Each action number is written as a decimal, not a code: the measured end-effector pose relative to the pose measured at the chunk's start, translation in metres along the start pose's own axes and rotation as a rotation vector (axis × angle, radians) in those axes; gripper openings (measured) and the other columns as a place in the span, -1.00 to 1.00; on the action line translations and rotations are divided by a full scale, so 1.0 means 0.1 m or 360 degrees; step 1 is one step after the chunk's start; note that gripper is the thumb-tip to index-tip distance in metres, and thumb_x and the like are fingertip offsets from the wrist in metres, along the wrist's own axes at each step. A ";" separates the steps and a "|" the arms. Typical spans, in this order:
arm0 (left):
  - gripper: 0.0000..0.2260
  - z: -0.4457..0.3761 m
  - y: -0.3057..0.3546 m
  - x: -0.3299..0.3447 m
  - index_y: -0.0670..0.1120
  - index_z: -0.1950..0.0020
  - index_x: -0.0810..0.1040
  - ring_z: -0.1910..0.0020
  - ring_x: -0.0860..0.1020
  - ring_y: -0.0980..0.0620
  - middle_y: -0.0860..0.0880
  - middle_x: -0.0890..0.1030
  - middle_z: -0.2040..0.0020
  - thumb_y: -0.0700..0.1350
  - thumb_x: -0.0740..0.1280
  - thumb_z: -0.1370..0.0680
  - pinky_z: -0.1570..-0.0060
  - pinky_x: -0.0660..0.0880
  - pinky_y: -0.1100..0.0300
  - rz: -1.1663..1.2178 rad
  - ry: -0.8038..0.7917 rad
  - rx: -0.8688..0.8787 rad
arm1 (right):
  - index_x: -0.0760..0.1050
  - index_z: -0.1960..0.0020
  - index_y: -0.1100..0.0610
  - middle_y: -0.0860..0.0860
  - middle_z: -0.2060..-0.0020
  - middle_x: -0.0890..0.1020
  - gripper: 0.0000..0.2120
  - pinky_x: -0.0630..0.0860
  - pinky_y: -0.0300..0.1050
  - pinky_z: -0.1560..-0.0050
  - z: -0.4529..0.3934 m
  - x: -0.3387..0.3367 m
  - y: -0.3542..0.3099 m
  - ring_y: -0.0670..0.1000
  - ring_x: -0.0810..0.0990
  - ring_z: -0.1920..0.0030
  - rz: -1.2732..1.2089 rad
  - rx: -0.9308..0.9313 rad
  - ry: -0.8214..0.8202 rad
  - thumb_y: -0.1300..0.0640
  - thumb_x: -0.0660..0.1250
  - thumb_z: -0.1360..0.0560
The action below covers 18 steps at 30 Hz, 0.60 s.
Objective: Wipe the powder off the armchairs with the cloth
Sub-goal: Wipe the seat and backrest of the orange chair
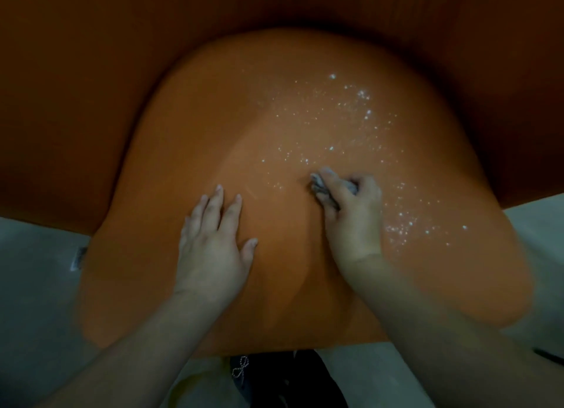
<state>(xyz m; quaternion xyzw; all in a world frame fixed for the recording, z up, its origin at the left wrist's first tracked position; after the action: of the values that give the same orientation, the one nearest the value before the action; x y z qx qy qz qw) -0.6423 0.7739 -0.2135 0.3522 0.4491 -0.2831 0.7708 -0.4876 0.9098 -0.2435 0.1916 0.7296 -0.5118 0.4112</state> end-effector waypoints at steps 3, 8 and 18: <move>-0.38 -0.09 0.01 -0.04 0.06 -0.57 0.07 -0.55 -0.12 -0.02 0.03 -0.06 -0.59 0.11 0.25 -0.57 -0.51 -0.04 -0.04 0.0029 0.0027 -0.0021 | 0.50 -0.29 0.01 0.22 -0.05 0.46 -0.56 0.50 0.02 0.03 0.28 0.05 -0.17 0.21 0.45 -0.03 -0.0041 -0.0063 -0.0044 0.30 0.39 -0.46; -0.38 -0.26 -0.02 -0.12 0.08 -0.57 0.05 -0.54 -0.13 0.02 0.05 -0.09 -0.58 0.09 0.24 -0.58 -0.50 -0.04 -0.01 0.0068 0.0082 -0.0077 | 0.54 -0.27 -0.01 0.15 -0.04 0.49 -0.65 0.55 0.09 0.08 -0.17 0.27 -0.31 0.14 0.45 0.00 -0.0006 -0.0447 -0.0319 0.14 0.36 -0.49; -0.38 -0.45 0.01 -0.25 0.07 -0.57 0.05 -0.54 -0.13 0.02 0.06 -0.09 -0.58 0.09 0.24 -0.57 -0.51 -0.01 0.00 0.0098 0.0041 -0.0076 | 0.36 -0.36 -0.18 0.10 -0.08 0.45 -0.60 0.46 -0.14 -0.01 0.06 0.25 -0.40 0.02 0.35 -0.06 -0.0122 -0.0416 -0.0431 0.01 0.24 -0.53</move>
<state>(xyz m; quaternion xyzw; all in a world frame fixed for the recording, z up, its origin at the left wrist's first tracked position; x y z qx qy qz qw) -0.6749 0.8133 -0.2073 0.3510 0.4547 -0.2437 0.7814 -0.5280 0.8851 -0.2409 0.0381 0.7346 -0.4492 0.5071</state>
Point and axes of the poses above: each hand's wrist, its own z-axis away from the middle knuckle, its own x-axis out of the palm, y = z × x, the point moved 2 cm from there along -z, towards the middle knuckle
